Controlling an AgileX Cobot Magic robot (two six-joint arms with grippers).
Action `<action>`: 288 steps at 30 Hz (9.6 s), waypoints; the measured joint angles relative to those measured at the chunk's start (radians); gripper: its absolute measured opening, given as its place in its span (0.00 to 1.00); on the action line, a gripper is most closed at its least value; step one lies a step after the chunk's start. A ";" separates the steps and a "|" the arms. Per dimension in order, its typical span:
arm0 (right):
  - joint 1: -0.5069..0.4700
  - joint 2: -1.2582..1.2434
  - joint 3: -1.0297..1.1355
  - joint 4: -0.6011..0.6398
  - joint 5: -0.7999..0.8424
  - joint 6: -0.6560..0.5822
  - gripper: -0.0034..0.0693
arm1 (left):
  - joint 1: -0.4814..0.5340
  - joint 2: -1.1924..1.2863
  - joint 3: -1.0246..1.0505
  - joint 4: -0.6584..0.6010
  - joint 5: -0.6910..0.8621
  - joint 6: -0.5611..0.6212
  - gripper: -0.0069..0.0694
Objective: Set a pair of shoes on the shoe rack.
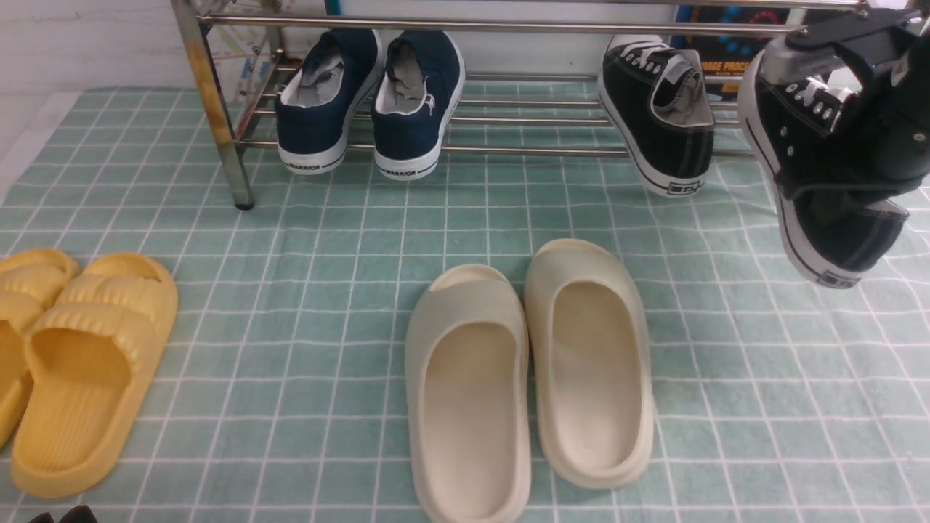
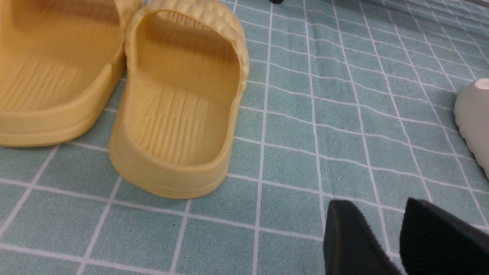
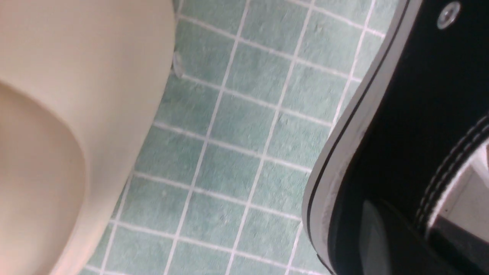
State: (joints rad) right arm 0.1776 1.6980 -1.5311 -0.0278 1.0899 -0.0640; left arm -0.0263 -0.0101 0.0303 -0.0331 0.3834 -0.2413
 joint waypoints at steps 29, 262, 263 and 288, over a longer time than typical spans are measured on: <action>-0.057 0.533 -0.647 0.012 -0.032 -0.208 0.07 | 0.000 0.000 0.000 0.000 0.000 0.000 0.40; -0.277 -1.708 1.548 -0.010 -0.709 0.107 0.10 | 0.001 0.000 0.000 0.000 0.001 0.000 0.40; -0.277 -1.708 1.548 -0.010 -0.709 0.107 0.10 | 0.001 0.000 0.000 0.000 0.001 0.000 0.40; -0.277 -1.708 1.548 -0.010 -0.709 0.107 0.16 | 0.001 0.000 0.000 0.000 0.000 0.000 0.40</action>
State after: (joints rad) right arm -0.0995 -0.0099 0.0169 -0.0381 0.3813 0.0429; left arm -0.0255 -0.0101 0.0303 -0.0331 0.3833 -0.2413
